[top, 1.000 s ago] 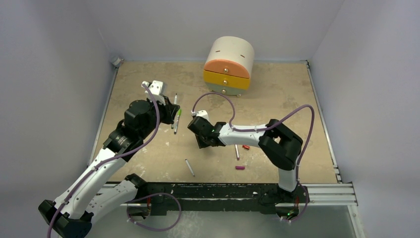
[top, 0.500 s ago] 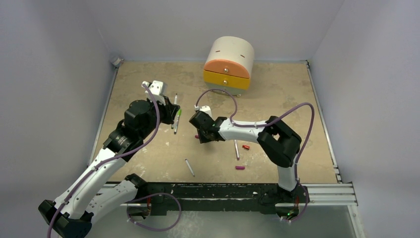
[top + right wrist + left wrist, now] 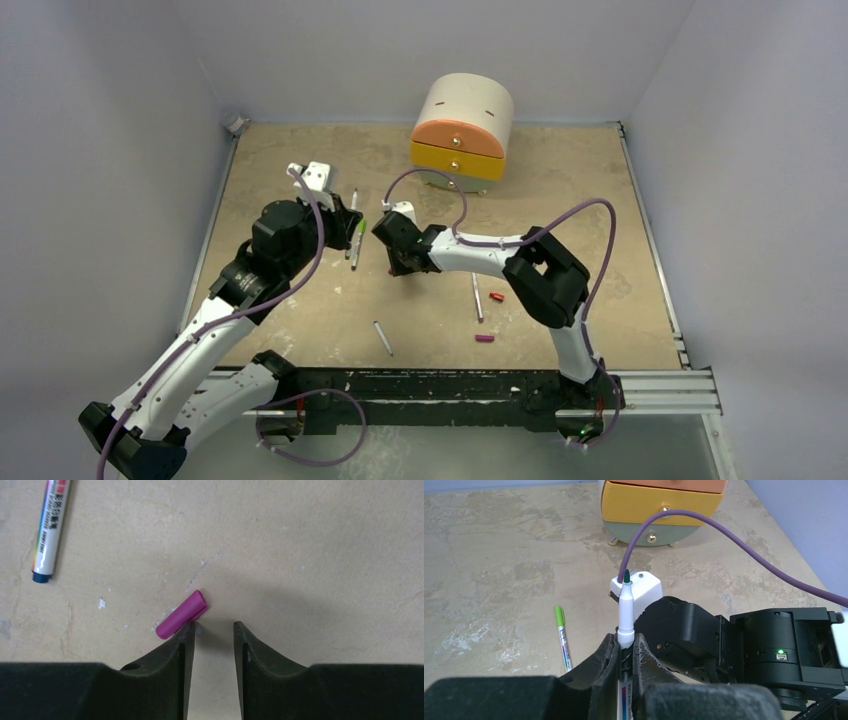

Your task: Insert the pens into the pen caps

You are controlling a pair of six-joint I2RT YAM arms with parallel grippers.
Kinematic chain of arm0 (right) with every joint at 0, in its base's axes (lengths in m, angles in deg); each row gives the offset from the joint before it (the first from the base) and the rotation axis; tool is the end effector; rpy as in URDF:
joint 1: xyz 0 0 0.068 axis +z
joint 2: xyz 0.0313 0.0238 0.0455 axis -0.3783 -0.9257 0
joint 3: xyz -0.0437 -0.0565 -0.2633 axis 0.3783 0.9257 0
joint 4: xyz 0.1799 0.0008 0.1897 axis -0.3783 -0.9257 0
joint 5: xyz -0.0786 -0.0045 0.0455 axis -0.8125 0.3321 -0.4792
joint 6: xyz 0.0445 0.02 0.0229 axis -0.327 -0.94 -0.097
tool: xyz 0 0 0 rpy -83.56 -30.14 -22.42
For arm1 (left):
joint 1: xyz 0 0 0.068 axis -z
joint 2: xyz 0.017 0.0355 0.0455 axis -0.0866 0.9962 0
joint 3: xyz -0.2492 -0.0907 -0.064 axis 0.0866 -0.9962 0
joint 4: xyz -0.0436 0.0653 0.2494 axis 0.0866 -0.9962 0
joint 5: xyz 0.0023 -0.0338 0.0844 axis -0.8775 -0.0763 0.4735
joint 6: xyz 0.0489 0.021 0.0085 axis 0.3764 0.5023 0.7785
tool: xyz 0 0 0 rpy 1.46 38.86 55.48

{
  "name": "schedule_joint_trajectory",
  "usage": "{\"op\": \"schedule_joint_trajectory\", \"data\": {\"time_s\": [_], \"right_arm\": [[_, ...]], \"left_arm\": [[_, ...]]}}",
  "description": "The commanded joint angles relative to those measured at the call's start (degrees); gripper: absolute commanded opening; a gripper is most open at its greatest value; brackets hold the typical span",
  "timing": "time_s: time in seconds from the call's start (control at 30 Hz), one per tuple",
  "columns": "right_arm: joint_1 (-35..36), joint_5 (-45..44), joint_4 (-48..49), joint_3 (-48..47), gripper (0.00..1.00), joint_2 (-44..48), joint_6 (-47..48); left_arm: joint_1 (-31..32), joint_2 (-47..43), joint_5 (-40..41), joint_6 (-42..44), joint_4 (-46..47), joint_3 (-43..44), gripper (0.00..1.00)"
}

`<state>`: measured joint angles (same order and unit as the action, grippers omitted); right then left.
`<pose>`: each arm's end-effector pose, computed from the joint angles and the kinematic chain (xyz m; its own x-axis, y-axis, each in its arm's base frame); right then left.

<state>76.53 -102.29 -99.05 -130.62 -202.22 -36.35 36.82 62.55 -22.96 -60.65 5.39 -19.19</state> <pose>0.2637 0.3474 0.1674 -0.7515 -0.1184 -0.6491 -0.2748 0.9505 0.1447 0.1652 -0.0989 0.3569 -0.3433 -0.1455 -0.9279 0.3678 0.8882 -0.2753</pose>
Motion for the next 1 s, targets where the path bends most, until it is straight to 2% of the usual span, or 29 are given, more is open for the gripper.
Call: {"op": "schedule_joint_trajectory", "data": {"time_s": [0.0, 0.2, 0.33, 0.47, 0.57, 0.6, 0.73, 0.97], "right_arm": [[-0.98, -0.15, -0.70, -3.35, 0.37, -2.69, 0.95], [-2.10, -0.54, -0.75, -6.42, 0.37, -2.66, 1.11], [-1.83, -3.80, -0.42, -7.50, 0.38, -0.72, -0.03], [-0.56, -5.36, 0.24, -7.51, 0.45, 0.94, -3.80], [0.49, -5.87, 1.38, -7.42, 0.58, 0.61, -6.02], [0.69, -5.33, 1.26, -7.81, 0.59, -0.05, -6.38], [1.22, -4.80, -0.05, -9.40, 0.60, -1.86, -8.22], [1.33, -5.13, -1.71, -10.22, 0.53, -2.72, -9.27]], "left_arm": [[-0.61, -0.02, -0.16, 1.14, 1.67, 0.02, 0.00], [-0.66, -0.02, -0.23, 1.10, 1.64, -0.13, 0.00], [-0.89, -0.11, -0.32, 1.15, 1.76, -0.26, 0.00], [-1.48, -0.48, -0.45, 0.75, 2.06, -0.43, 0.00], [-2.07, -1.57, 0.92, -0.09, 2.85, -0.78, 0.00], [-2.34, -1.91, 1.75, -0.48, 3.16, -0.92, 0.00], [-2.93, -2.82, 4.68, -0.86, 3.41, -1.14, 0.00], [-3.20, -2.63, 4.56, -1.05, 3.30, -1.17, 0.00]]}}
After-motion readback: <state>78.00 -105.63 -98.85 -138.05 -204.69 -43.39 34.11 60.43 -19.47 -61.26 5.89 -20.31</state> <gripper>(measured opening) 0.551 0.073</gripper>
